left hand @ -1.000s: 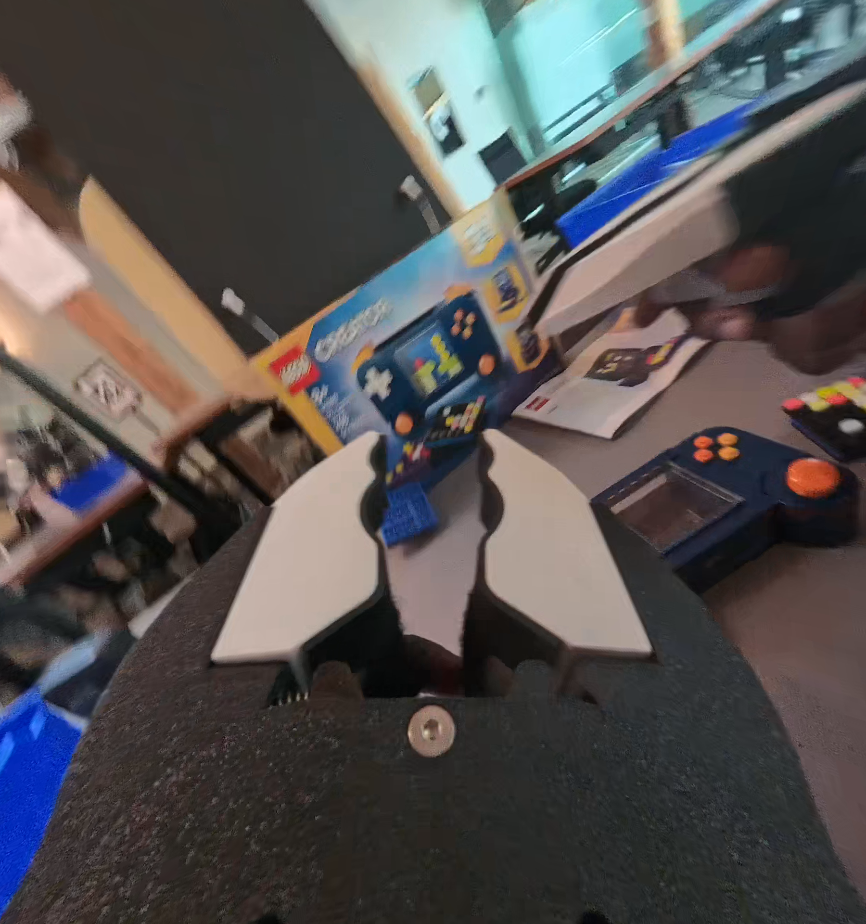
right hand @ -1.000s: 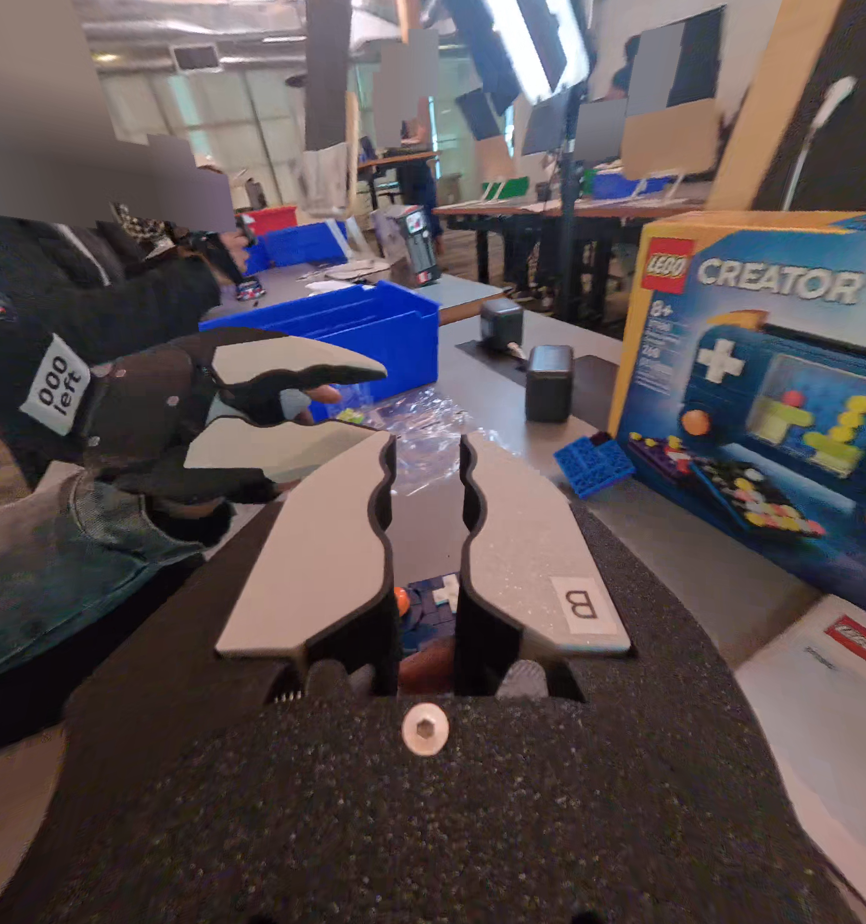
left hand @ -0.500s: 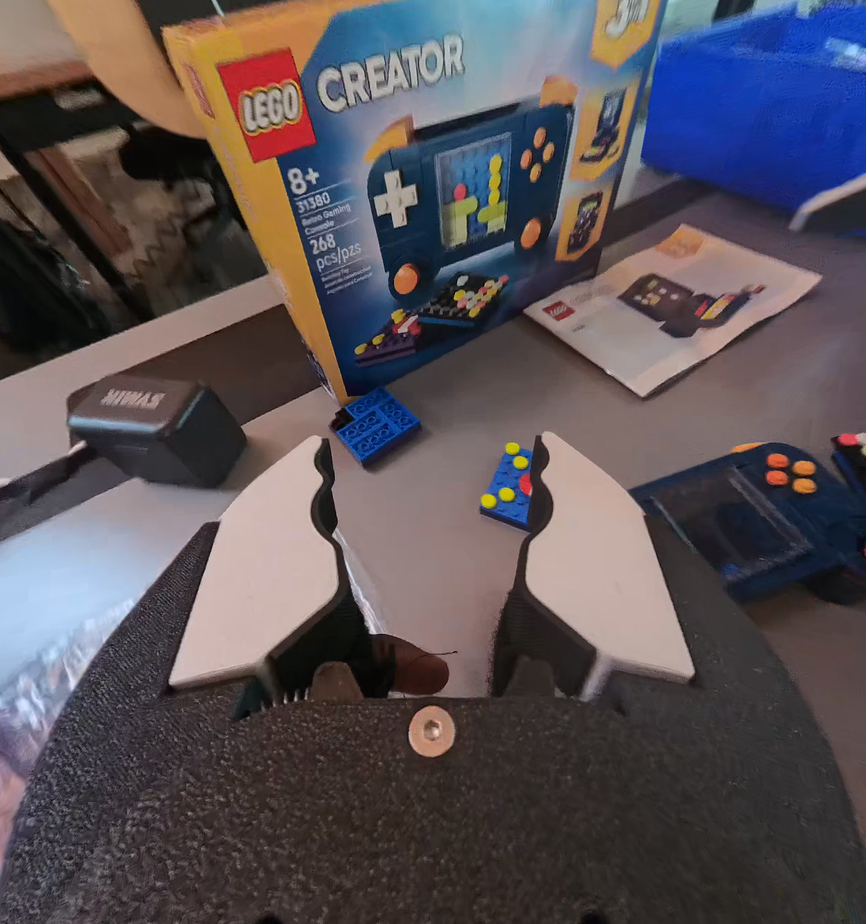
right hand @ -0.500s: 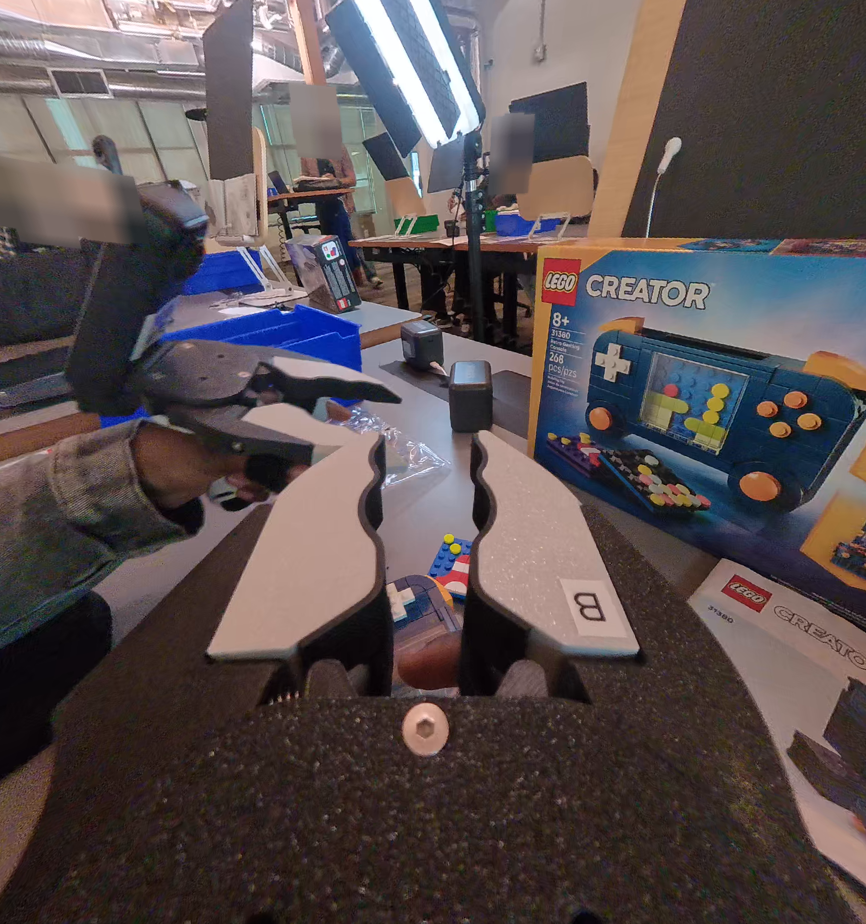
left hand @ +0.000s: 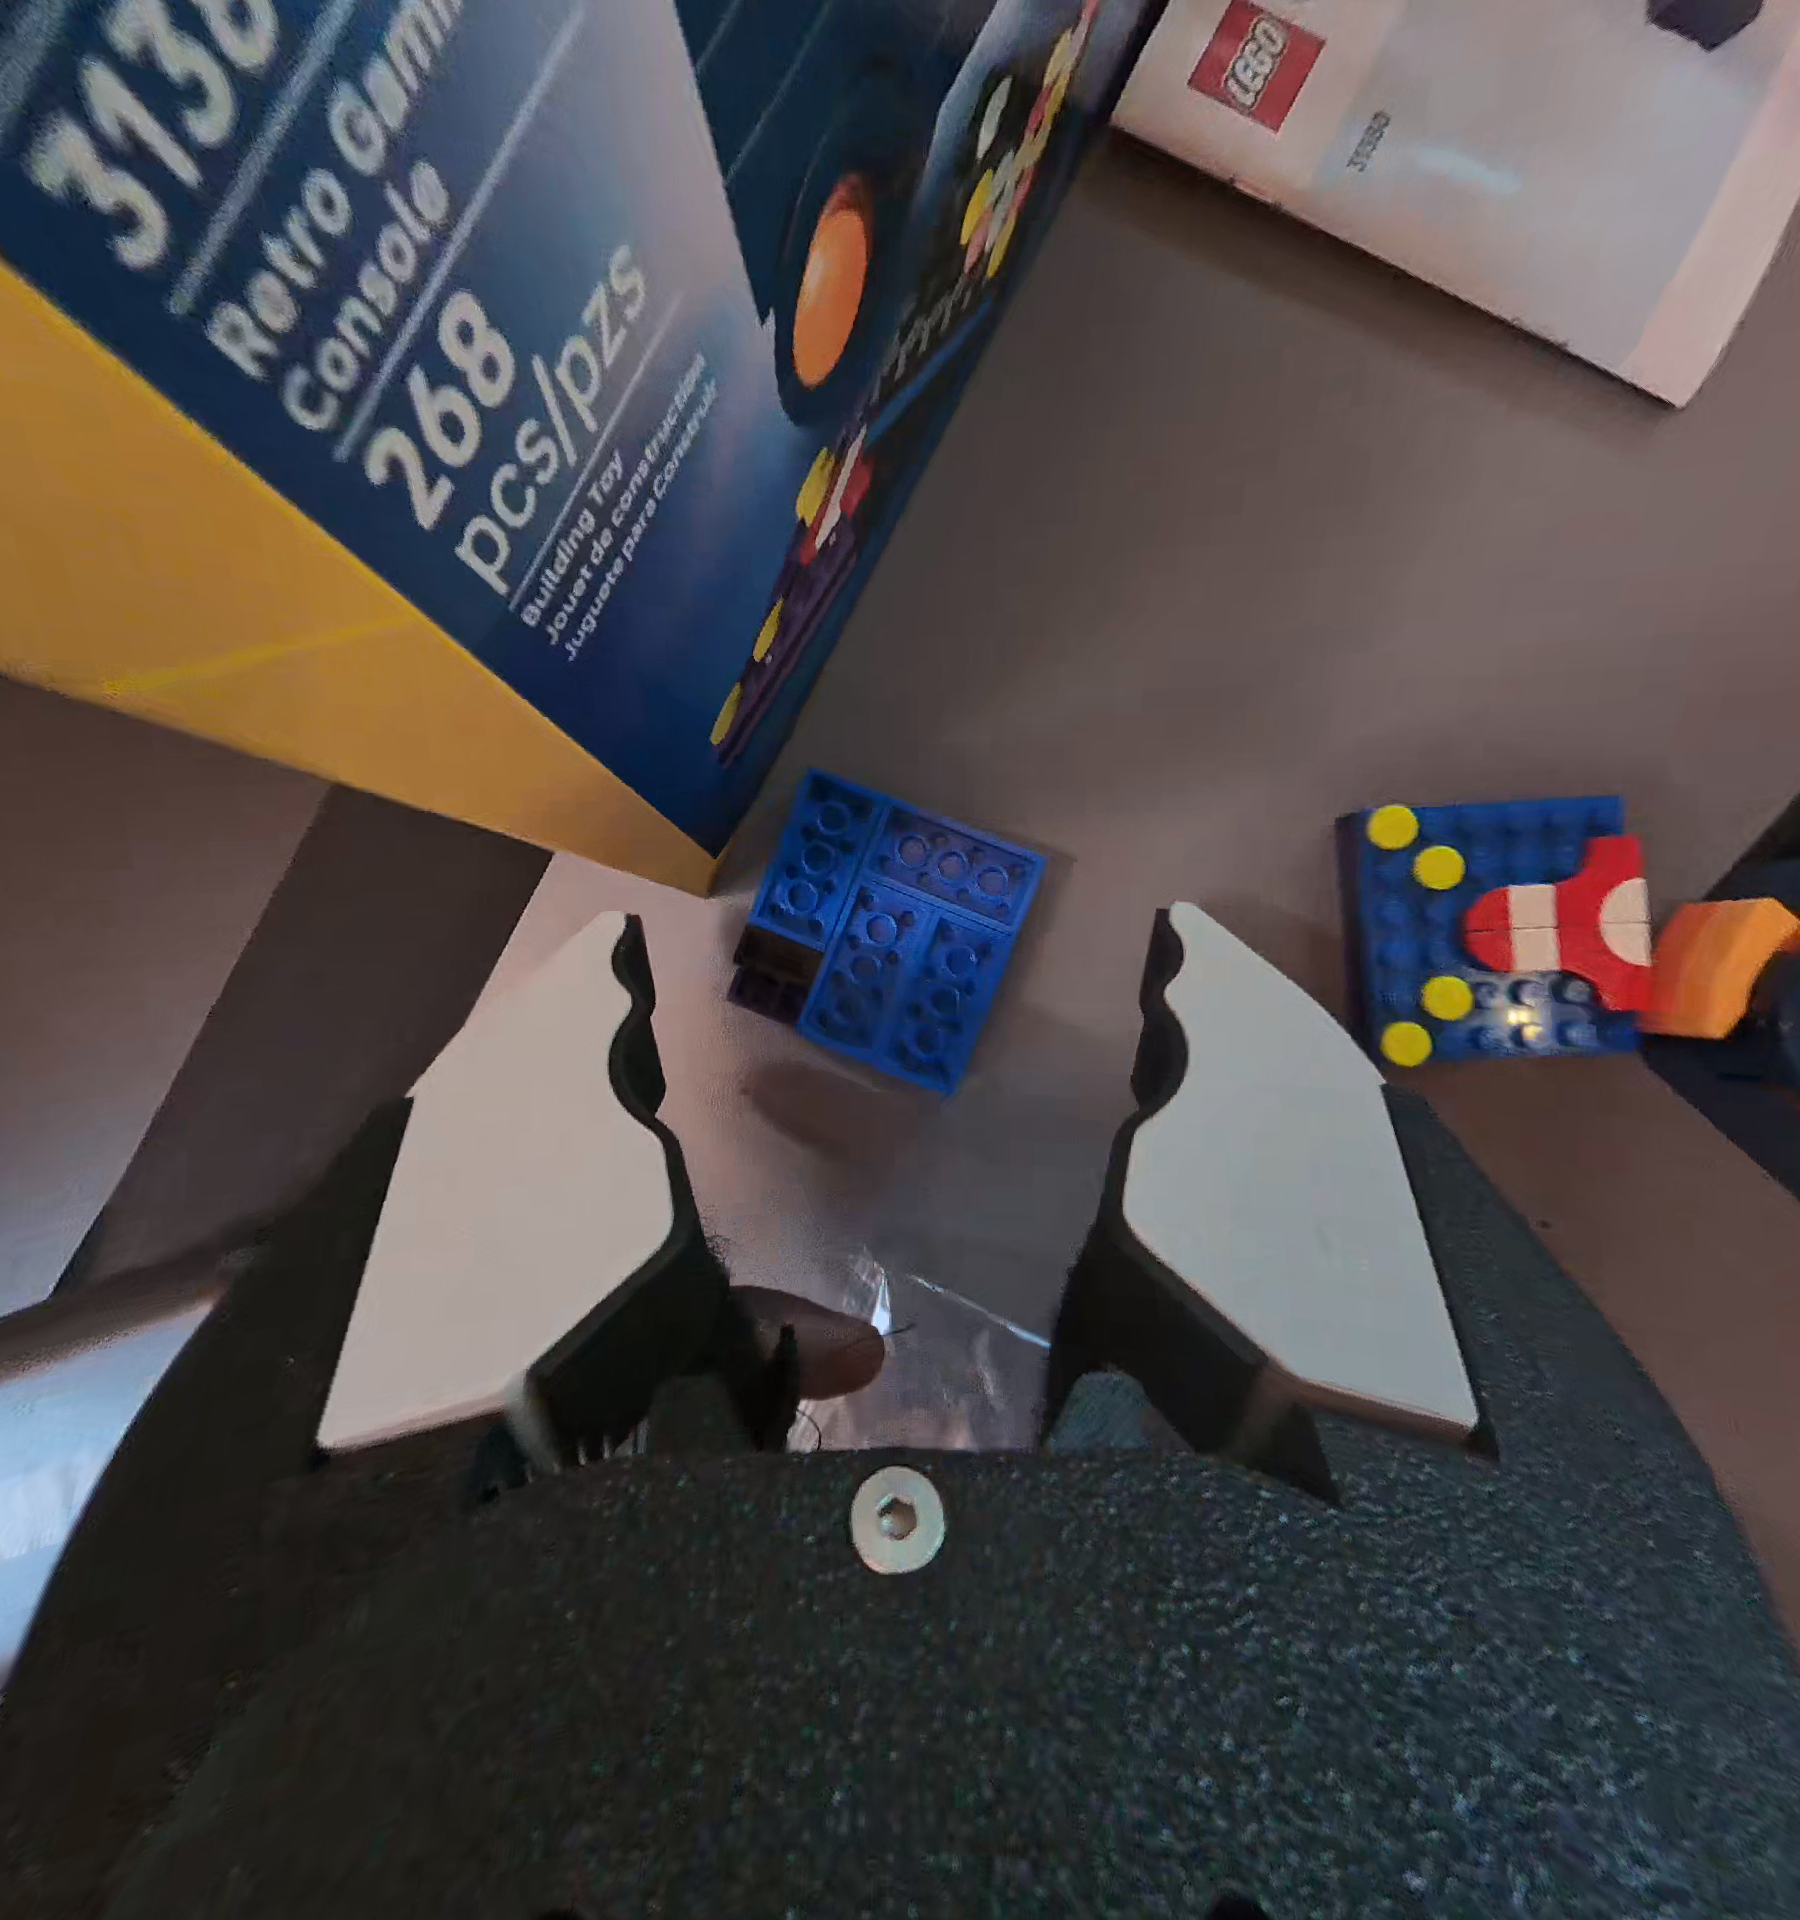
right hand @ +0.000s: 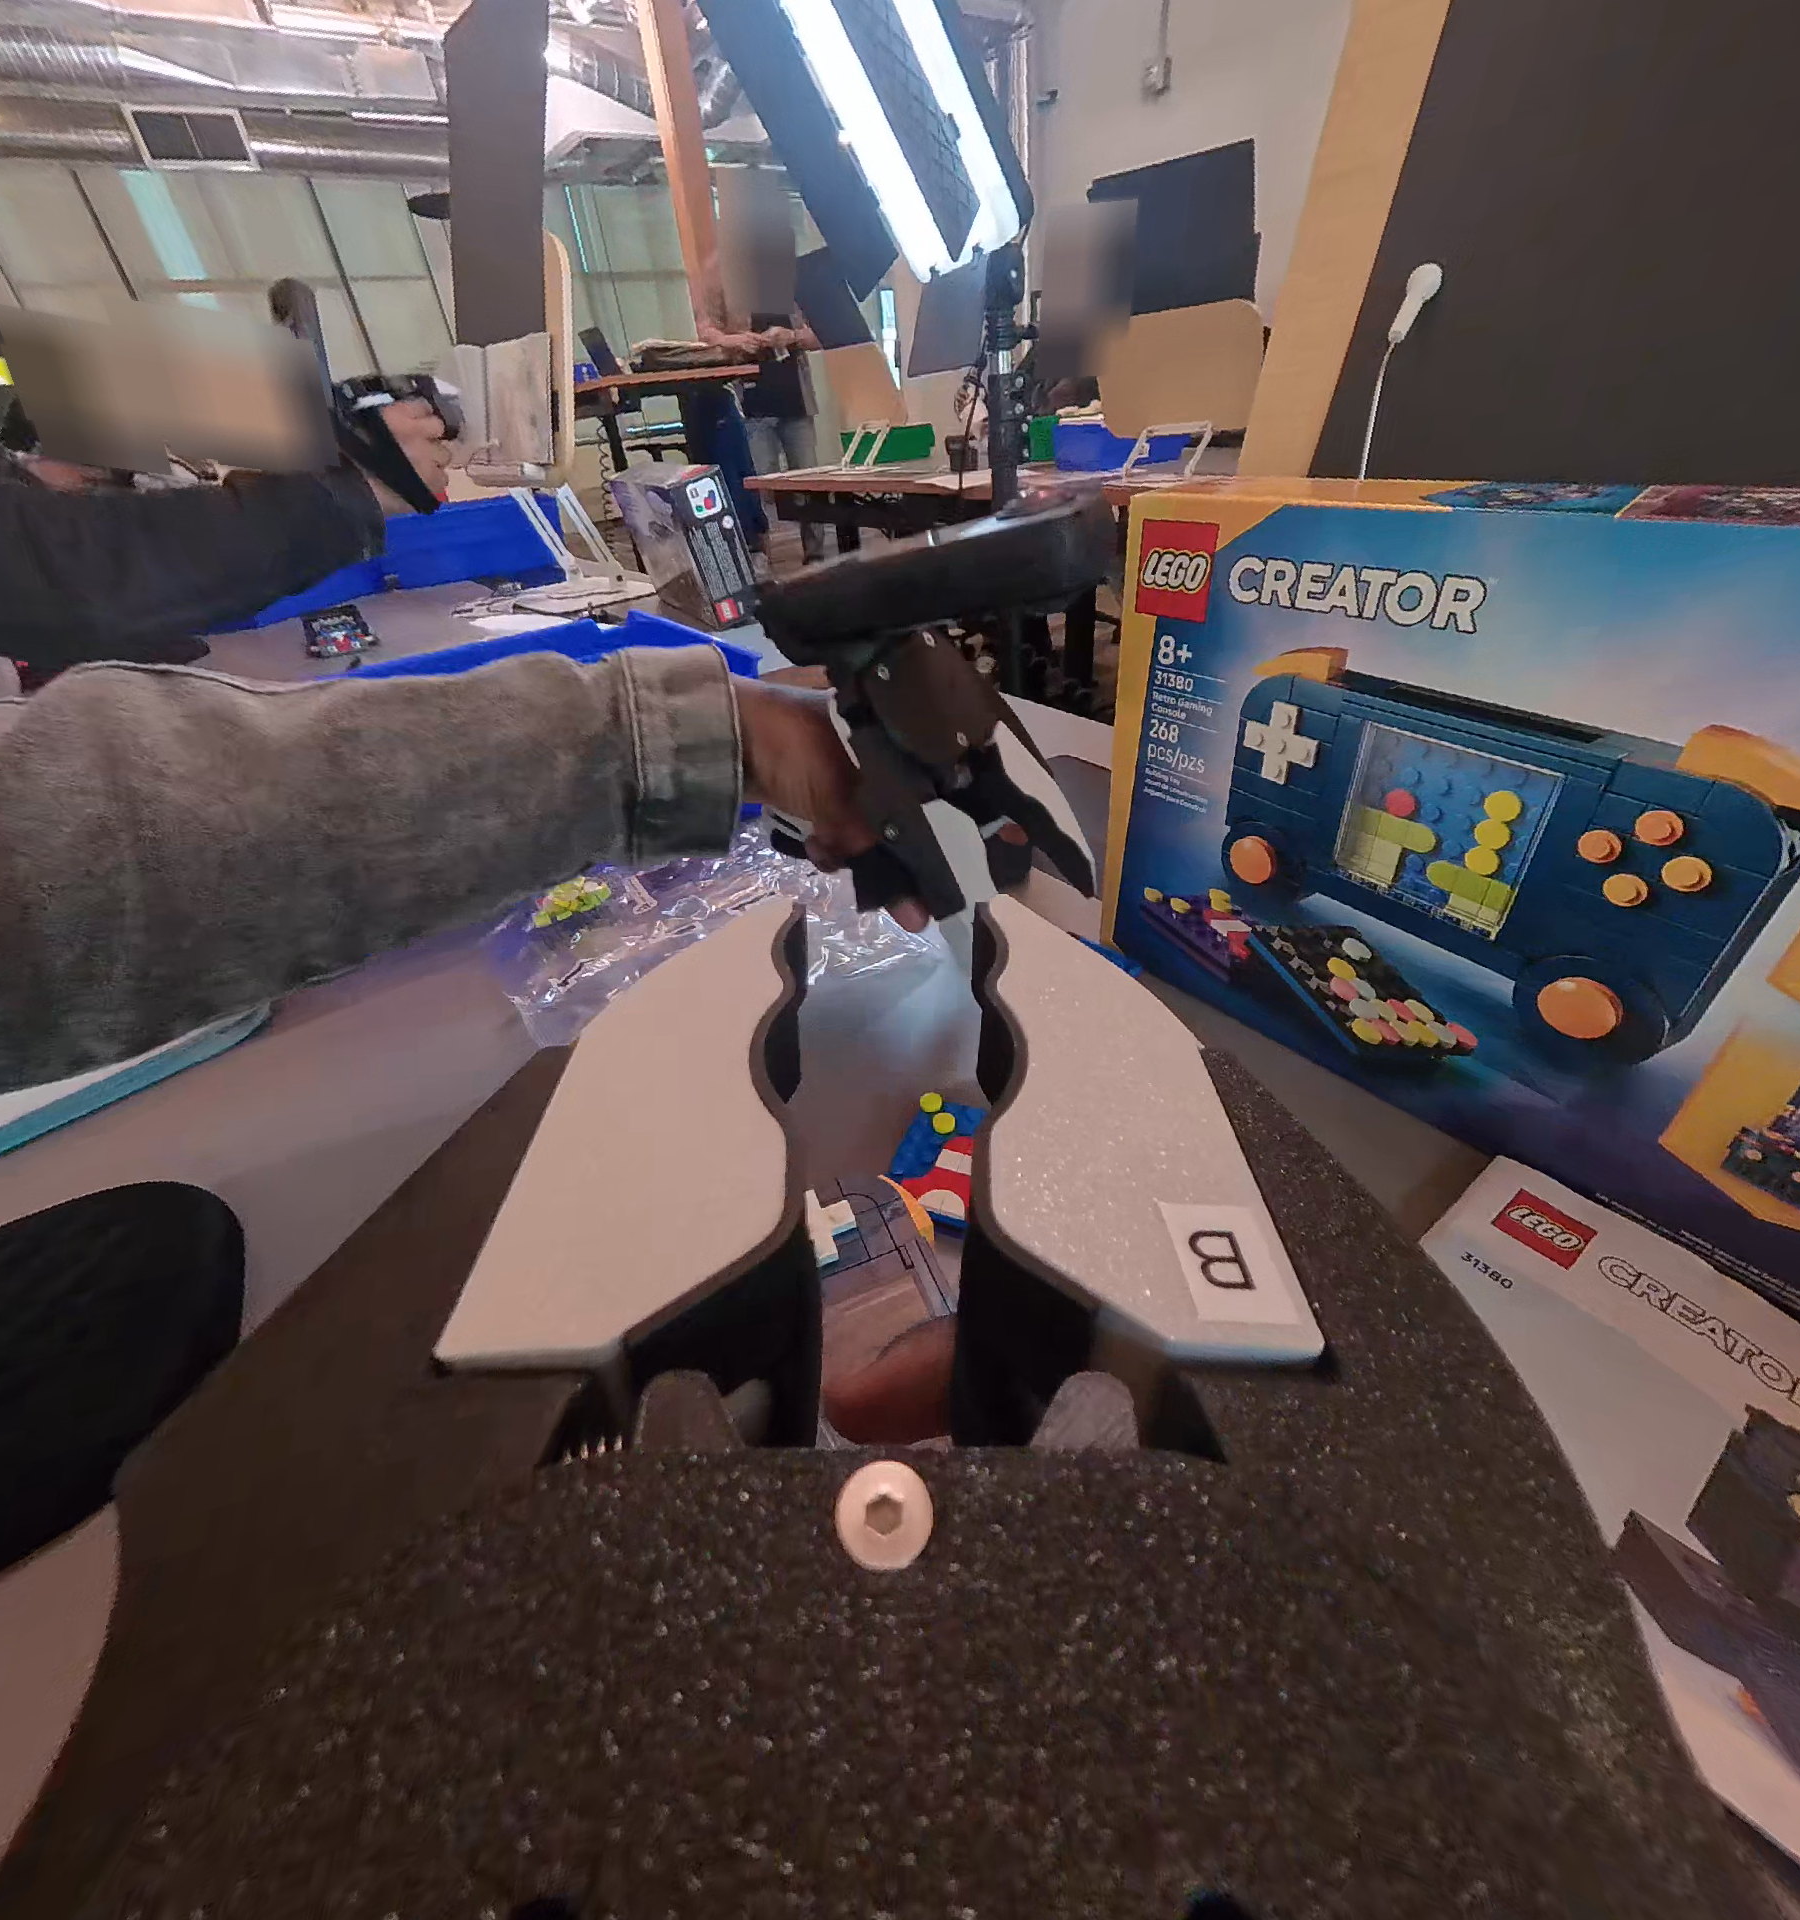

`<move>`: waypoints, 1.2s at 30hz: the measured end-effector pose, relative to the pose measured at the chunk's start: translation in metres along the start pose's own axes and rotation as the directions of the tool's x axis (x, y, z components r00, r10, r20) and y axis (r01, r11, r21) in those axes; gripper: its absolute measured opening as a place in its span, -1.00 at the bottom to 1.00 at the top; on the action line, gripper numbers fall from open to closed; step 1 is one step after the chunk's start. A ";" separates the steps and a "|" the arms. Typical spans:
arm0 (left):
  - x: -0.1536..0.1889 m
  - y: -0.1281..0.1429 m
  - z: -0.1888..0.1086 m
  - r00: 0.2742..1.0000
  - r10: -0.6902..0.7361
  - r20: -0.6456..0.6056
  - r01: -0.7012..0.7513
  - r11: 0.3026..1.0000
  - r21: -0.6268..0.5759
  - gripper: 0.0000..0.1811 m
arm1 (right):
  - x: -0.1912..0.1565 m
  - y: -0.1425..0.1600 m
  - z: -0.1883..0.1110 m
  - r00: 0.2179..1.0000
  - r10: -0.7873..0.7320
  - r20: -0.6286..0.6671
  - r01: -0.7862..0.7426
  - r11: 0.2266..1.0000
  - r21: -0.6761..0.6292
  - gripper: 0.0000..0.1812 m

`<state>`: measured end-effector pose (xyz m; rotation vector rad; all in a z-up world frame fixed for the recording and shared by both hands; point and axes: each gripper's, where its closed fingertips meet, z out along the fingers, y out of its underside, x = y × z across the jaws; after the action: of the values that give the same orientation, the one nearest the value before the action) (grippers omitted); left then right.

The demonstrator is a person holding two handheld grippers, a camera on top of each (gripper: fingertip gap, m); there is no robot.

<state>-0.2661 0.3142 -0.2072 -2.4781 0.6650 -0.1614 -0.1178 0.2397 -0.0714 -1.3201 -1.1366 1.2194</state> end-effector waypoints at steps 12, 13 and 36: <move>0.073 -0.057 -0.107 0.866 -0.303 -0.398 0.495 0.634 0.594 -0.39 | -0.023 -0.013 -0.002 0.991 -0.077 0.113 0.068 0.994 0.086 -0.57; 0.094 -0.068 -0.138 0.790 -0.257 -0.557 0.607 0.457 0.650 -0.39 | -0.033 -0.021 -0.004 0.982 -0.116 0.150 0.094 0.985 0.145 -0.43; 0.245 -0.034 -0.184 0.950 0.246 0.194 -0.270 0.327 0.906 -0.03 | -0.112 -0.017 -0.029 0.791 -0.014 0.611 0.027 1.000 -0.013 -0.30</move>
<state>-0.0843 0.1273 -0.0423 -1.2151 0.6793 -0.2901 -0.0956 0.1281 -0.0432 -0.9294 -1.6121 1.6896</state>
